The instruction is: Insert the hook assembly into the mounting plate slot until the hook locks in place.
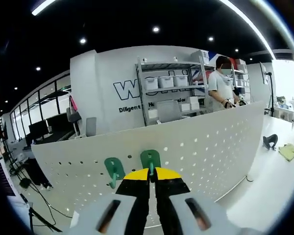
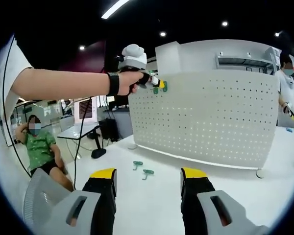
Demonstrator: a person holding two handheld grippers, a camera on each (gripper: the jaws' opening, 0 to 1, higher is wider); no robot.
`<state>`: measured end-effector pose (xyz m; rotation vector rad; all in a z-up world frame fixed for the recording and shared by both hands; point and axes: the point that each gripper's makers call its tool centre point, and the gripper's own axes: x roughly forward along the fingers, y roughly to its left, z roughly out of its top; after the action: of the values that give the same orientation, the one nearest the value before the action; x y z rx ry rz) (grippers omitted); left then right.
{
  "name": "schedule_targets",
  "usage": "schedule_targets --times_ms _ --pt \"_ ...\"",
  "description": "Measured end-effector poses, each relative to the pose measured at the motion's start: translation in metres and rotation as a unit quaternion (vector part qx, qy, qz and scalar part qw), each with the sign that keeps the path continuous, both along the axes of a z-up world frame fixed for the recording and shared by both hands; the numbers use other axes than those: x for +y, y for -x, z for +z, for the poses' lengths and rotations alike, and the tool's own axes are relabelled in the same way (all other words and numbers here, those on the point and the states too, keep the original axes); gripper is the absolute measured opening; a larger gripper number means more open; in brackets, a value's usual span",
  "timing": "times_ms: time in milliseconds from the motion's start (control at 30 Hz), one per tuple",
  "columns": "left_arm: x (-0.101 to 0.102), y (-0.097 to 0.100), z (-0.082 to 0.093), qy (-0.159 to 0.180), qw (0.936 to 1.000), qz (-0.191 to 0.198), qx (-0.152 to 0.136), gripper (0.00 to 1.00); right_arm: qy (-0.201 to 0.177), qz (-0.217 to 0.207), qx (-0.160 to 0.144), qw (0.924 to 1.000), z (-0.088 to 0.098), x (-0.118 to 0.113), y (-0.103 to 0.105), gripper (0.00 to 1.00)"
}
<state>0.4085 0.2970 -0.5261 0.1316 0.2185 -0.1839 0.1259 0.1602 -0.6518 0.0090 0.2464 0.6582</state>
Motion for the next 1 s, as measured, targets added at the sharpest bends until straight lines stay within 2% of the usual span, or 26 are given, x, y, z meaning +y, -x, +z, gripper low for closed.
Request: schedule_targets --times_ms 67,133,200,233,300,400,500,600,667,733,867,1000 --pt "0.0023 -0.0013 -0.0007 -0.005 1.0 0.004 -0.001 0.02 0.0 -0.001 0.0 1.0 0.0005 -0.0007 -0.0006 0.53" --pt "-0.0002 -0.0023 0.0002 0.008 1.0 -0.002 -0.003 0.02 -0.002 -0.002 -0.003 1.0 0.002 -0.0014 -0.0013 0.53" --pt "0.0024 -0.0034 0.0003 -0.001 1.0 0.005 -0.004 0.02 -0.003 -0.003 0.0 1.0 0.0007 -0.0021 -0.002 0.53" --pt "0.0005 -0.0035 0.0 0.007 1.0 0.004 -0.003 0.02 -0.002 -0.003 0.002 1.0 -0.0006 -0.0024 -0.0021 0.53" --pt "0.0006 -0.0042 -0.0007 -0.007 0.9999 0.008 -0.006 0.02 -0.001 -0.006 0.004 1.0 -0.0018 -0.0044 -0.0026 0.53" --pt "0.0016 -0.0064 -0.0023 0.018 0.9998 0.012 0.0 0.02 -0.004 -0.008 0.003 1.0 -0.0006 -0.0062 -0.0022 0.53" --pt "0.001 -0.0072 -0.003 0.009 0.9999 0.012 0.0 0.02 -0.005 -0.012 0.004 0.9999 -0.0011 -0.0086 -0.0019 0.52" --pt "0.0021 -0.0085 -0.0027 0.023 0.9995 0.02 0.003 0.02 -0.006 -0.014 0.006 0.9999 -0.0024 -0.0091 -0.0018 0.52" --pt "0.0012 -0.0089 -0.0023 0.016 0.9996 0.024 0.003 0.03 -0.008 -0.012 0.006 0.9999 -0.0034 -0.0076 -0.0014 0.52" --pt "0.0009 -0.0081 -0.0017 0.035 0.9987 0.036 0.007 0.03 -0.008 -0.011 0.008 0.9999 -0.0044 -0.005 -0.0016 0.52" --pt "0.0008 -0.0095 -0.0036 0.009 0.9989 0.045 0.01 0.03 -0.01 -0.005 0.009 0.9999 -0.0046 -0.0004 -0.0014 0.52" --pt "-0.001 -0.0094 -0.0023 0.004 0.9983 0.057 0.01 0.03 -0.012 -0.007 0.009 0.9999 -0.0039 -0.0013 -0.0017 0.52"
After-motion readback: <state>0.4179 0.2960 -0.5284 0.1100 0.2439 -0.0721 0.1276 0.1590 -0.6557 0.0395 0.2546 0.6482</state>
